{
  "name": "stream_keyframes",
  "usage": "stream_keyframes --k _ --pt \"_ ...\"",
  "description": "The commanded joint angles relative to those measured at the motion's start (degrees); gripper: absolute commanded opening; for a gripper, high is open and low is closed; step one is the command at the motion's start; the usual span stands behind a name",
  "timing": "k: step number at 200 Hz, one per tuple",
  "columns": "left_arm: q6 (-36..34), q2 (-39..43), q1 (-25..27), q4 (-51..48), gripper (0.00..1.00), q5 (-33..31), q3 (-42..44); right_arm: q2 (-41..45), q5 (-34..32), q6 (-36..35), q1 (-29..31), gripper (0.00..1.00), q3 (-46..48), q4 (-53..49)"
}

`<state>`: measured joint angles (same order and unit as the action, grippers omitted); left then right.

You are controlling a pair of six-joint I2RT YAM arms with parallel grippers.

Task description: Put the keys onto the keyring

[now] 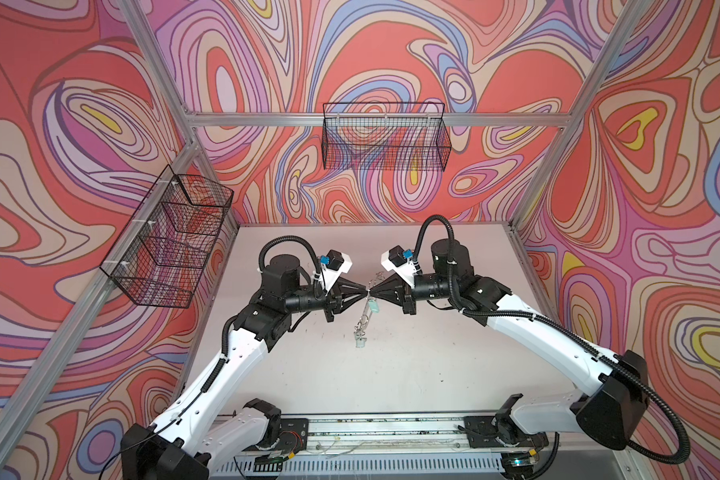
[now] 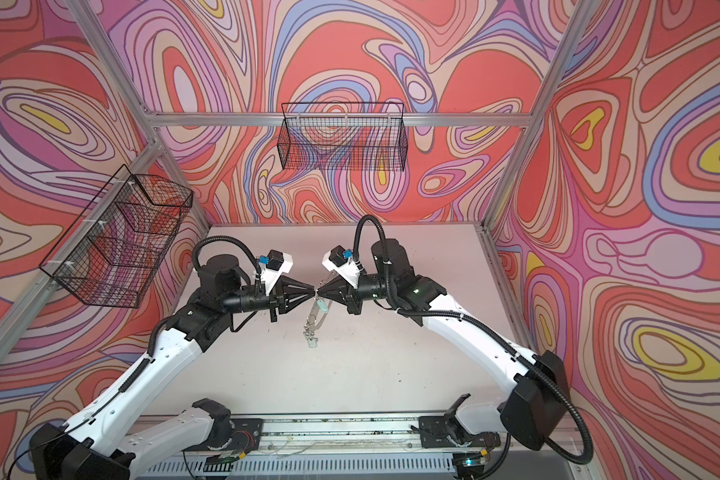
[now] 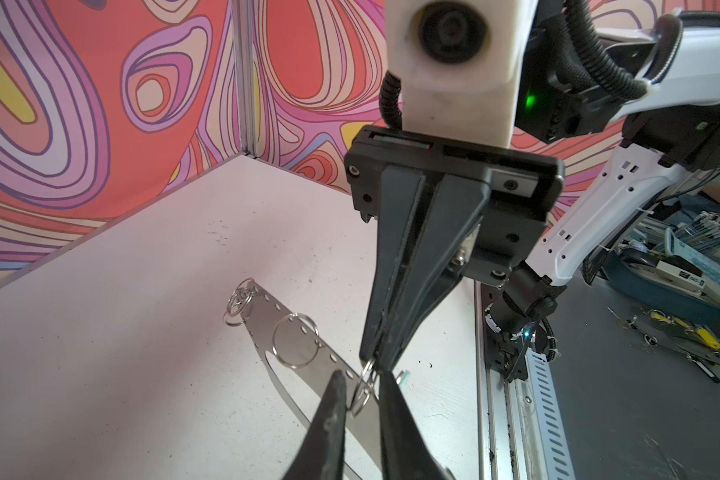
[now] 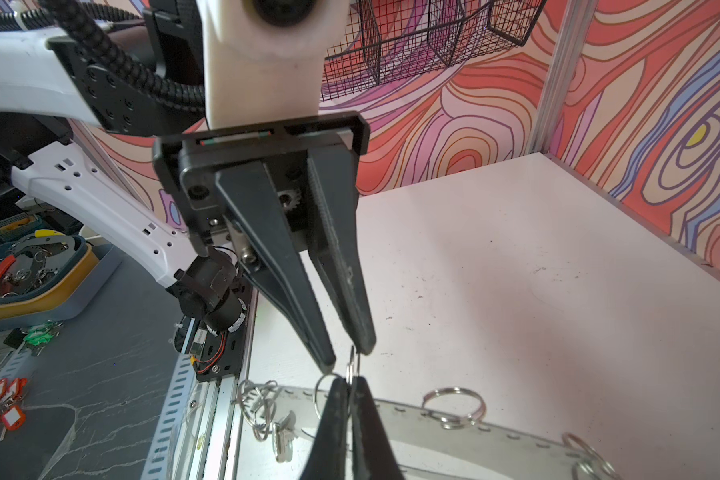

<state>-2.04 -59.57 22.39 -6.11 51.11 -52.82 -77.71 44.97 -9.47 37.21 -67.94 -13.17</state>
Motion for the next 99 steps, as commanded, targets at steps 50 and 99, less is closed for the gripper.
stream_keyframes --k 50,99 --pt "-1.7 1.9 -0.3 -0.4 0.24 0.6 0.0 0.6 0.3 -0.3 0.3 0.00 0.0 3.3" --pt "-1.6 0.0 -0.4 -0.9 0.23 0.5 -0.7 0.7 1.1 -0.1 0.3 0.00 -0.1 3.3"
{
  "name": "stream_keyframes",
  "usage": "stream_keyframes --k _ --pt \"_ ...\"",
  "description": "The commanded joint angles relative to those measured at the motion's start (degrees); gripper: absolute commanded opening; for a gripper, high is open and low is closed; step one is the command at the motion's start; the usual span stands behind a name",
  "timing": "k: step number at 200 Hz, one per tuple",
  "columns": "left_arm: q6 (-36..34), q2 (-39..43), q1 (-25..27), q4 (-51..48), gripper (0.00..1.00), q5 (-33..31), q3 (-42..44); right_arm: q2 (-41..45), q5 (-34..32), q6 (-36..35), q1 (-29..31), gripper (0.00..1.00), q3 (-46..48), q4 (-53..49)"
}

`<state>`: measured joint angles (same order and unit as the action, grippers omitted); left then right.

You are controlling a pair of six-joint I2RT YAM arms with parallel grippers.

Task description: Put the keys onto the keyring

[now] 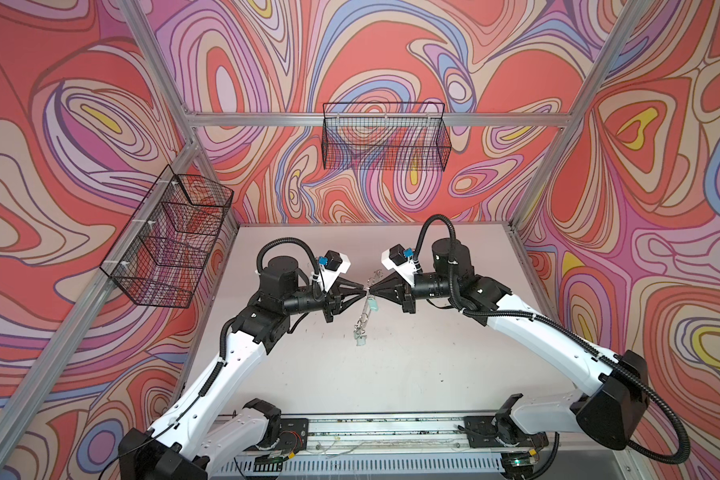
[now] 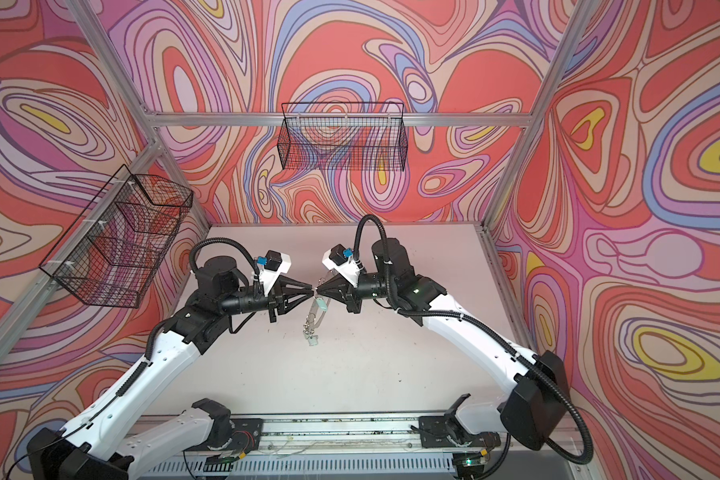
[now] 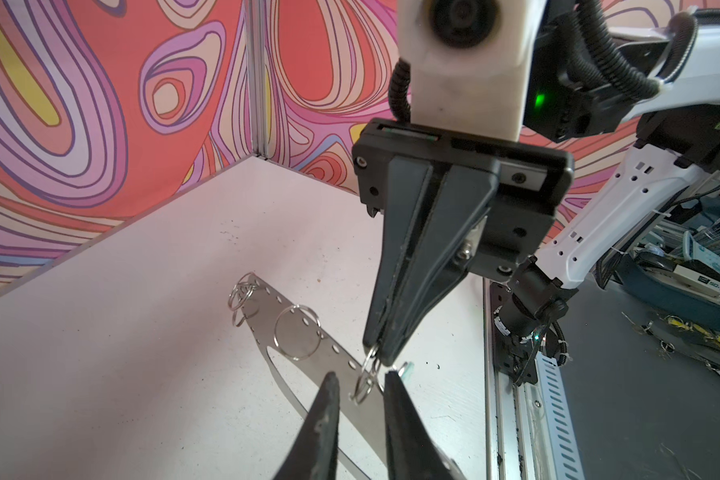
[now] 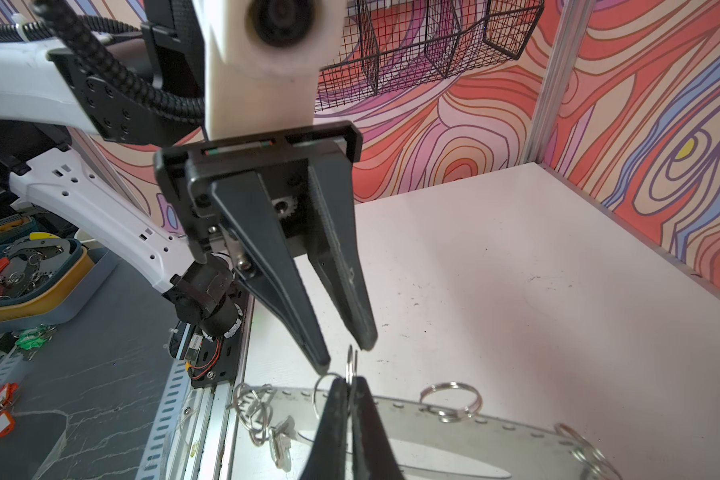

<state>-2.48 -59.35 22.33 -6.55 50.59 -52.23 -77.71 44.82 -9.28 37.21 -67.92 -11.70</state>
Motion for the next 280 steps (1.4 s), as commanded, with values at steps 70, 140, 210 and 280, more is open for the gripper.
stream_keyframes --k 70,140,210,280 --pt "0.4 0.2 -0.3 3.6 0.21 4.8 -0.3 0.2 3.2 -0.3 0.4 0.00 -0.2 1.8" --pt "0.4 -1.1 -0.2 3.2 0.06 7.2 -0.7 0.4 4.5 -0.4 0.3 0.00 -0.1 2.0" --pt "2.4 1.6 -0.2 10.3 0.00 3.7 3.1 2.4 1.4 3.7 0.3 0.08 2.6 7.2" --pt "20.9 5.4 -0.2 49.4 0.00 -3.7 15.6 9.3 -2.3 24.4 -2.6 0.30 14.1 30.2"
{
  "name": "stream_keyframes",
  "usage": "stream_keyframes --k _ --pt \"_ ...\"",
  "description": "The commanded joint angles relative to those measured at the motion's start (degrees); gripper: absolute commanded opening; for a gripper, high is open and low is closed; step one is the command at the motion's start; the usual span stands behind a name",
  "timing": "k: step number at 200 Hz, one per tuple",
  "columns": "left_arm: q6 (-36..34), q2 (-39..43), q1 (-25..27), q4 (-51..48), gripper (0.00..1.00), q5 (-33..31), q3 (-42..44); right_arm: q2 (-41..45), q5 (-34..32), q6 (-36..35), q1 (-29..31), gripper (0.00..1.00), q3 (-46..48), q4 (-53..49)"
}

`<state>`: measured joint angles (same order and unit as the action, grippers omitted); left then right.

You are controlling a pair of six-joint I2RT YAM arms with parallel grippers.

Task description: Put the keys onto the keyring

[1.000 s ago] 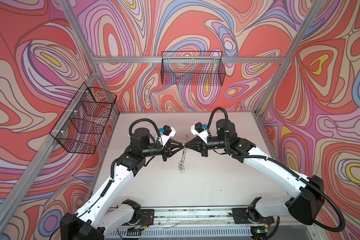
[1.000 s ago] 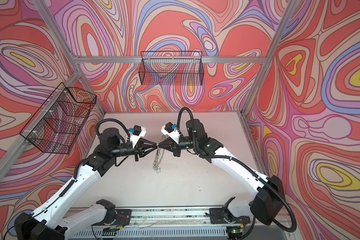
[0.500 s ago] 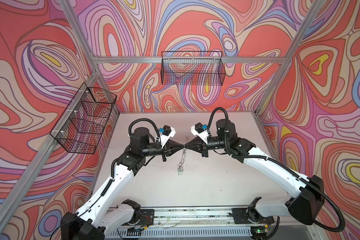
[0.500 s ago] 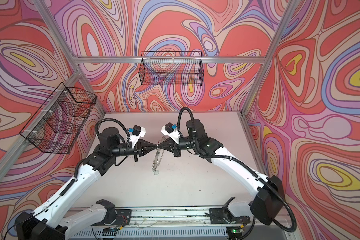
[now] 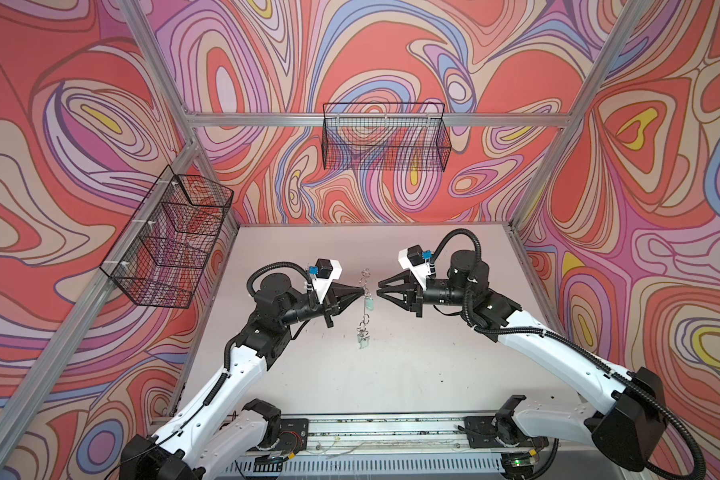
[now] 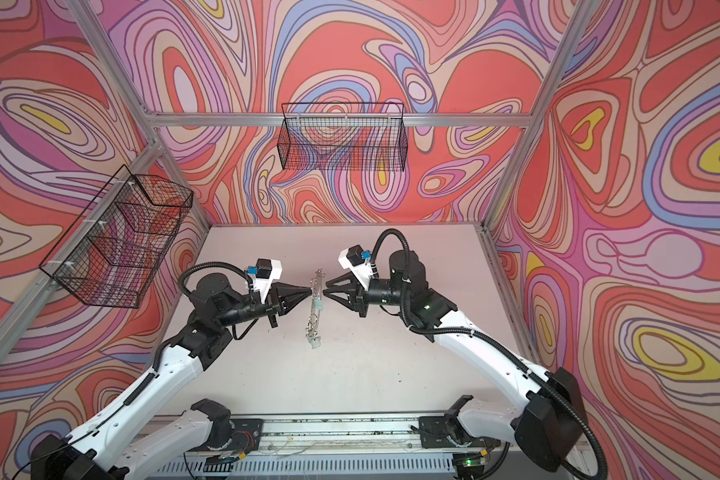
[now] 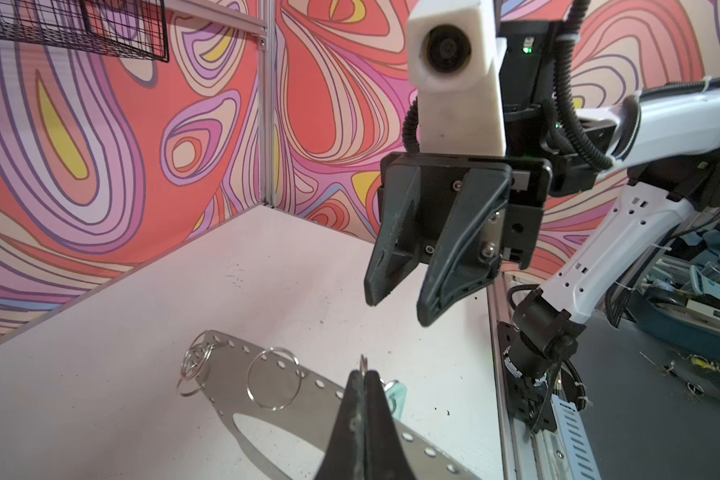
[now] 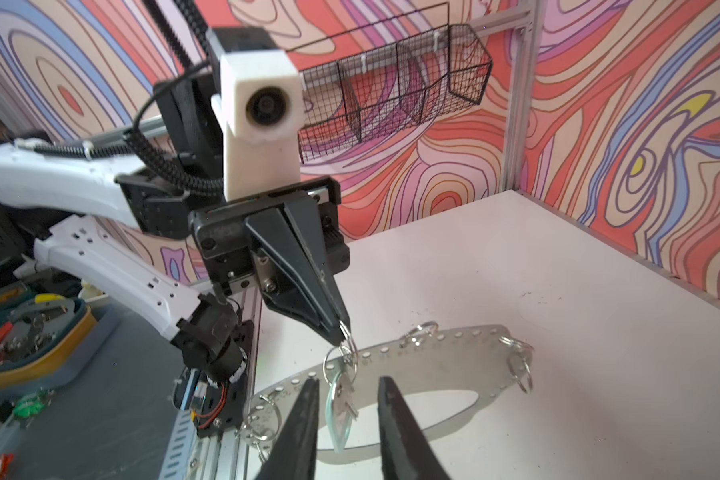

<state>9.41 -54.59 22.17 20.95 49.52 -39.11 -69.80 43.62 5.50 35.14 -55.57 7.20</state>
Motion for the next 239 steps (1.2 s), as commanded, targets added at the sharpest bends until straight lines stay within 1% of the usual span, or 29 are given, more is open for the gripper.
stream_keyframes --k 1,16,28,48,63,80,94,108,150,190,239 --pt "9.3 0.6 0.0 22.8 0.00 -2.8 2.7 1.3 -1.1 10.0 -0.5 0.30 1.7 11.4" --pt "14.1 -0.9 0.0 34.9 0.00 -5.1 5.2 0.3 -0.8 15.8 -0.6 0.32 1.5 14.0" --pt "17.3 -2.7 -0.1 41.7 0.00 -6.0 5.9 -0.6 0.7 20.1 -0.6 0.33 1.3 16.8" --pt "20.7 -5.5 0.1 49.1 0.00 -7.2 5.9 -1.2 1.1 26.7 -0.6 0.35 2.0 23.1" --pt "21.7 -6.9 0.2 52.3 0.00 -7.9 5.8 -2.1 0.8 27.5 -0.6 0.35 1.1 22.4" --pt "22.4 -7.7 0.3 52.8 0.00 -7.1 5.2 -3.1 0.7 28.1 -0.6 0.35 0.1 22.2" --pt "22.7 -7.6 0.3 52.7 0.00 -6.4 5.1 -4.1 1.3 30.2 -0.6 0.34 -0.2 24.7" --pt "22.4 -7.2 0.5 52.5 0.00 -6.4 5.3 -5.3 2.3 32.4 -0.6 0.31 -0.5 27.7" --pt "20.6 -6.4 1.0 49.0 0.00 -5.9 5.0 -8.2 3.2 36.7 -0.5 0.31 -1.9 32.4" --pt "20.0 -6.5 1.4 48.4 0.00 -6.0 5.2 -8.8 4.1 37.1 -0.4 0.27 -2.8 33.0" --pt "20.0 -6.7 1.3 48.2 0.00 -5.8 5.0 -9.3 5.1 36.9 0.2 0.26 -3.2 32.0"
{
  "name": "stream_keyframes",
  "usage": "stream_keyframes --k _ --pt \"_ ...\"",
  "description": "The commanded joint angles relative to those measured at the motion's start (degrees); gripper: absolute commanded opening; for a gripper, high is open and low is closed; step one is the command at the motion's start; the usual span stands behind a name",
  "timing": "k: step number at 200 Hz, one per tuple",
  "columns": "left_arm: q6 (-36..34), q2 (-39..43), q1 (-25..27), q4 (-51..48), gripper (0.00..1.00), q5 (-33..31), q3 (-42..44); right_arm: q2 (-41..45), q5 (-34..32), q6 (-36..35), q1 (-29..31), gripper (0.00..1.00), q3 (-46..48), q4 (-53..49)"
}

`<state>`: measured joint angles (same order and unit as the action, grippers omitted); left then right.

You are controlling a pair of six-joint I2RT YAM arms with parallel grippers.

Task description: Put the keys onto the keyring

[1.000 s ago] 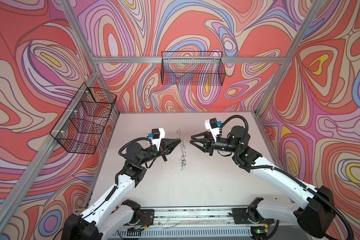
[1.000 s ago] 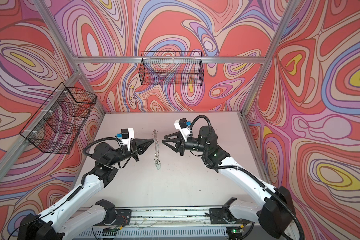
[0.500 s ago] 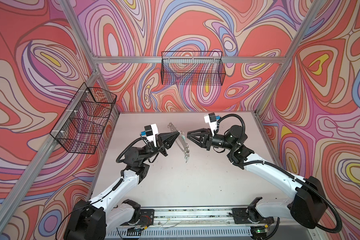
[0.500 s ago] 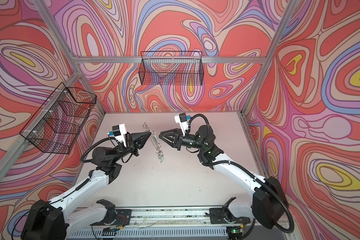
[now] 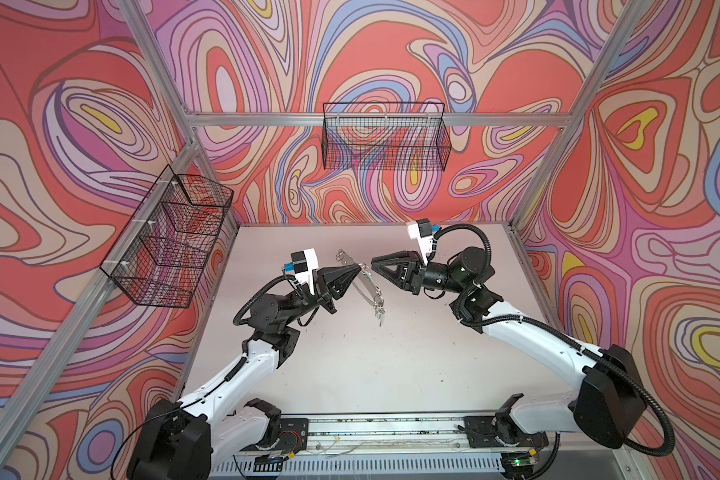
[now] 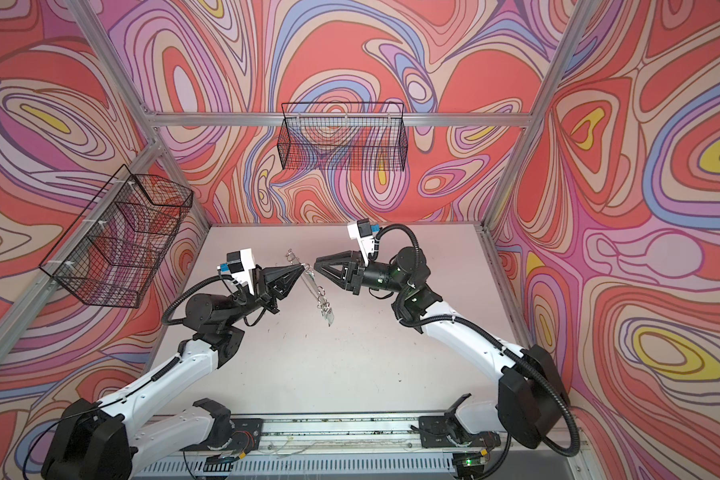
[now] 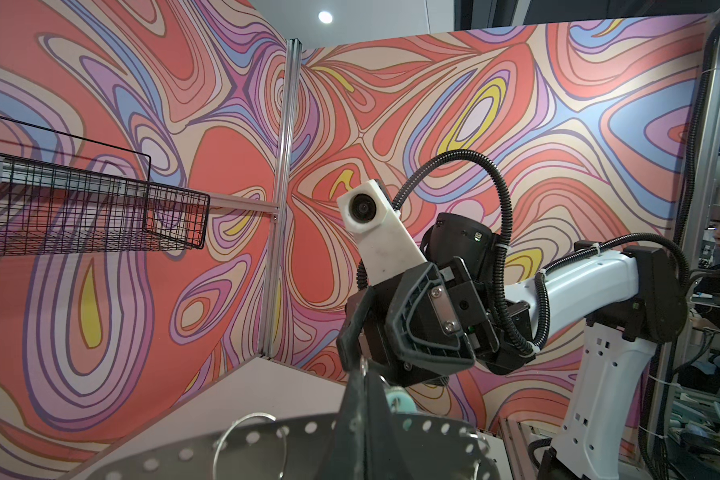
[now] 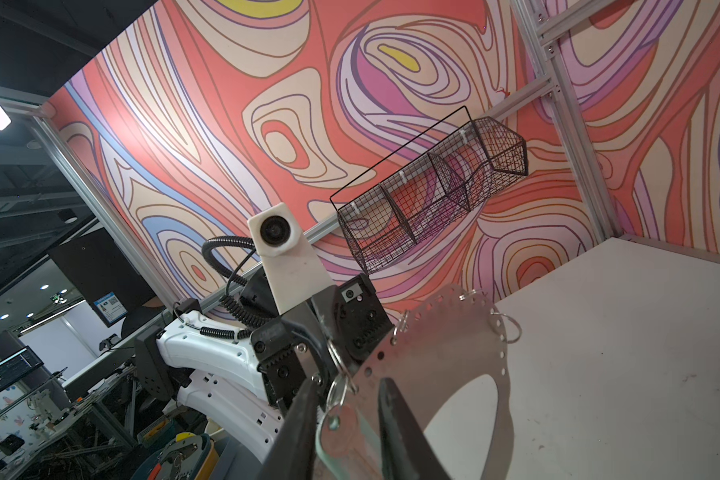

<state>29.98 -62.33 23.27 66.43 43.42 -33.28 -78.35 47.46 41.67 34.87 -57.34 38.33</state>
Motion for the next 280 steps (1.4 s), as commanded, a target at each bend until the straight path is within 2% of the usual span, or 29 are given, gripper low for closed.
stream_keyframes --k 1,31,63,90,118,139,219,280 --pt "-0.6 1.0 0.2 2.7 0.00 0.3 -0.8 -0.7 1.3 0.7 0.5 0.26 -1.4 0.8" --pt "-0.5 1.1 0.3 2.4 0.00 0.3 -0.9 -1.1 1.7 -1.0 0.6 0.23 -2.0 -1.4" --pt "-0.7 1.2 0.3 2.2 0.00 0.4 -0.9 -1.5 2.1 -1.5 0.6 0.11 -2.1 -2.2" --pt "-0.6 1.2 0.3 2.3 0.00 0.3 -1.1 -1.7 2.2 -3.5 0.6 0.10 -2.7 -5.1" --pt "-0.5 1.2 0.4 2.3 0.00 0.5 -1.2 -1.8 2.4 -3.4 0.7 0.02 -2.3 -4.9" --pt "-0.5 1.2 0.5 2.2 0.00 0.8 -1.2 -2.0 2.7 -3.4 0.6 0.00 -2.4 -4.8" --pt "1.9 0.0 1.8 7.2 0.00 0.3 -1.2 -5.2 6.9 0.5 0.9 0.00 -2.7 -2.8" --pt "0.9 -1.3 4.1 8.0 0.00 -1.3 -0.6 -3.9 5.2 -3.7 1.6 0.00 -2.8 -7.0"
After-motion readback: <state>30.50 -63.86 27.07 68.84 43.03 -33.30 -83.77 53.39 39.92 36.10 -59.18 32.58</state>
